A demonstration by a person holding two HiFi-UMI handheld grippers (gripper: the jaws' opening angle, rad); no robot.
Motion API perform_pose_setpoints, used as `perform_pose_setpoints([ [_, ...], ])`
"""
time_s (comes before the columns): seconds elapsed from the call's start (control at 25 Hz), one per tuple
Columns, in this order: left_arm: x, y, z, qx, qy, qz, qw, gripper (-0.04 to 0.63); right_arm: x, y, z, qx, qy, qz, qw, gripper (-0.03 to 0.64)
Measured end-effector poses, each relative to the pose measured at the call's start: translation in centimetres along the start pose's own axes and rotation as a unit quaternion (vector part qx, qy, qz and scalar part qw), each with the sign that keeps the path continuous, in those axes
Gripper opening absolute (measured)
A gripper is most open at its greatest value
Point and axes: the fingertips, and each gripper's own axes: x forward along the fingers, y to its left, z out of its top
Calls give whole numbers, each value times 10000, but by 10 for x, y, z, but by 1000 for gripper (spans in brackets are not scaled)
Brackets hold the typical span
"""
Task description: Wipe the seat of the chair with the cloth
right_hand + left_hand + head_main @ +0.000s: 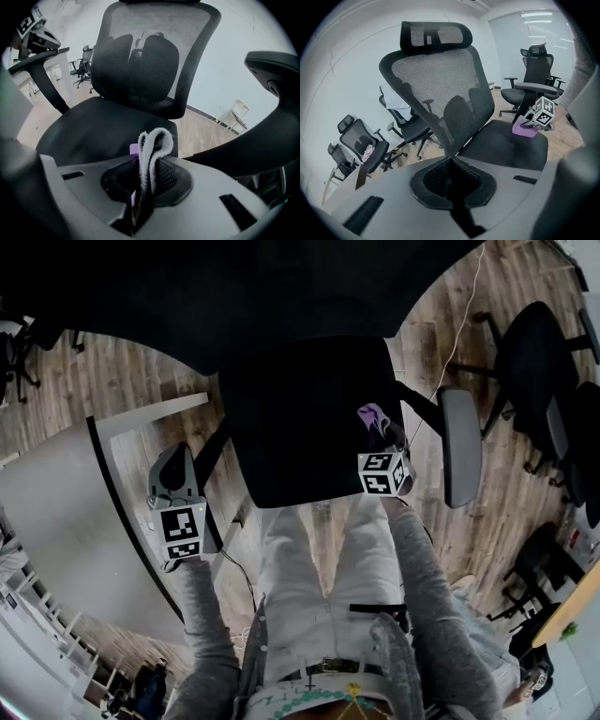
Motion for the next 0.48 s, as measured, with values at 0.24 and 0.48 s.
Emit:
perform_pose_setpoints([
  [0.24,0,0,0,-36,-30,-33,10000,-2,-8,48,36,113,-448,536,9975,51],
  [0.48,2,0,-1,-20,-13,-20,10000,-2,-17,127,62,-204,-684,1391,9877,51],
])
